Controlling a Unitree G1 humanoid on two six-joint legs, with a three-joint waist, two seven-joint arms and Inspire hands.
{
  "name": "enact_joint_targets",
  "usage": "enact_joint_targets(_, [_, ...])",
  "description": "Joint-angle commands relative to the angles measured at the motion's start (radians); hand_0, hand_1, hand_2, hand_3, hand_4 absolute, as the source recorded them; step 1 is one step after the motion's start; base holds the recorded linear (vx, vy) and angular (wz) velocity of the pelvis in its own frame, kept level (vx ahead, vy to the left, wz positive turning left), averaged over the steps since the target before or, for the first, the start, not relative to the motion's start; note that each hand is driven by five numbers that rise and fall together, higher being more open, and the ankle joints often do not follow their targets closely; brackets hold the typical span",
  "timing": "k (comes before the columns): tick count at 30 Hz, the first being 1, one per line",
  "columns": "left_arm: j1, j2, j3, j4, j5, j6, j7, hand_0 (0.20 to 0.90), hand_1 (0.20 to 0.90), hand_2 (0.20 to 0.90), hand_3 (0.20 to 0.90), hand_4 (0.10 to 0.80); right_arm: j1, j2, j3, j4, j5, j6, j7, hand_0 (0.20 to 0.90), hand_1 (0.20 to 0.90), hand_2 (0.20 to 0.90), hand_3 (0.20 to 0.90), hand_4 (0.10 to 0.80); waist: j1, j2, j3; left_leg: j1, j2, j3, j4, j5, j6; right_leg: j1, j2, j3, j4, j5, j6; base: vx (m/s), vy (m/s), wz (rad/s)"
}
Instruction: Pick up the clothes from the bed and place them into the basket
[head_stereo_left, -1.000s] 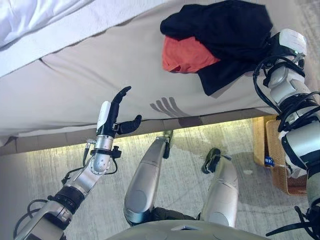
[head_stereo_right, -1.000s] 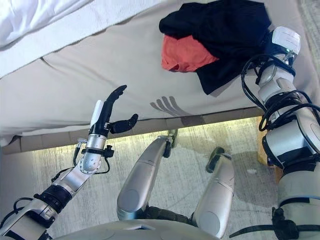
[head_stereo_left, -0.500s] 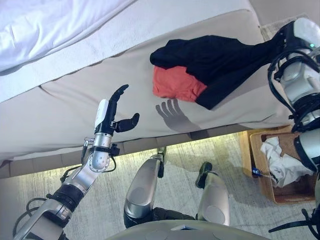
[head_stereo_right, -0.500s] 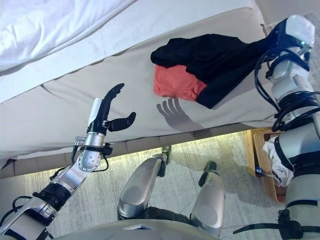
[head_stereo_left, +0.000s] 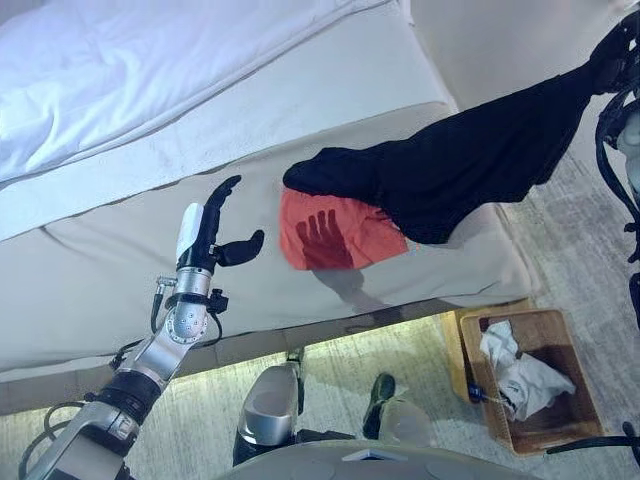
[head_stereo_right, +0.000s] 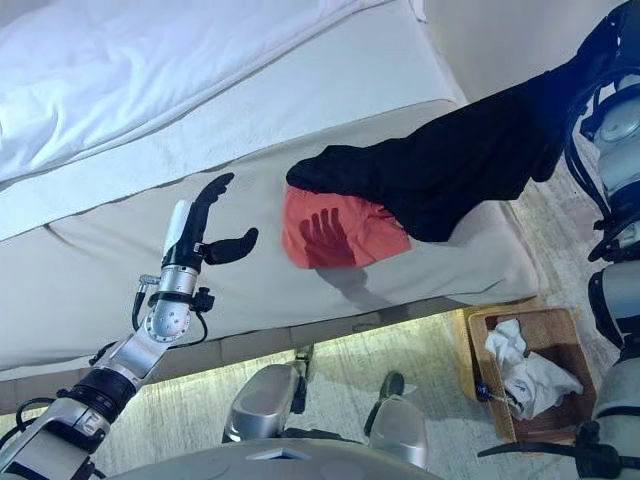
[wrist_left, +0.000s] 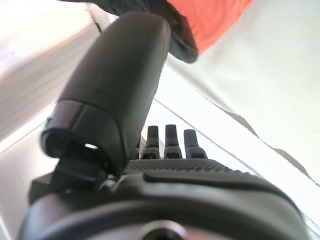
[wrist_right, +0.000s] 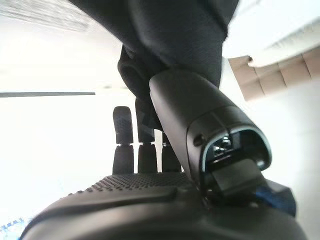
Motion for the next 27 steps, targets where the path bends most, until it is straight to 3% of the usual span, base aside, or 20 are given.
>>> enact_joint_targets(1, [0.062, -0.007, 0.007, 0.014, 0.013, -0.056, 0.031, 0.900, 0.900, 0.900, 0.900, 0.800, -0.083, -0.095, 0.074, -0.055, 0.028, -0.024, -0.109, 0.300, 0.300, 0.300, 0.200, 0.100, -0.031, -0.039, -0.276, 0.014, 0.072, 0.031, -0.010, -0.098, -0.059, -0.069, 0.006, 0.020, -0.019, 0.030, -0.030, 0.062, 0.026, -0.14])
enact_joint_targets(14, [0.003, -0.025, -0.042, 0.097, -0.013, -0.056, 0.034, 0.900, 0.900, 0.900, 0.900, 0.800, -0.374, -0.190, 0.236, 0.032, 0.108, 0.002, -0.108, 0.300, 0.300, 0.300, 0.200, 0.100, -0.071, -0.078, -0.347, 0.062, 0.081, 0.058, -0.079, -0.095, -0.077, -0.037, 0.030, 0.035, -0.109, 0.070, -0.013, 0.016, 0.013, -0.08])
enact_joint_targets(27, [-0.003, -0.030, -0.061, 0.153, -0.008, 0.001, -0.022, 0.900, 0.900, 0.900, 0.900, 0.800, -0.413, -0.268, 0.244, 0.036, 0.146, 0.043, -0.136, 0.300, 0.300, 0.300, 0.200, 0.100, -0.138, -0.090, -0.368, 0.088, 0.092, 0.121, -0.079, -0.114, -0.086, -0.050, 0.052, 0.089, -0.141, 0.096, 0.000, 0.012, 0.004, -0.15])
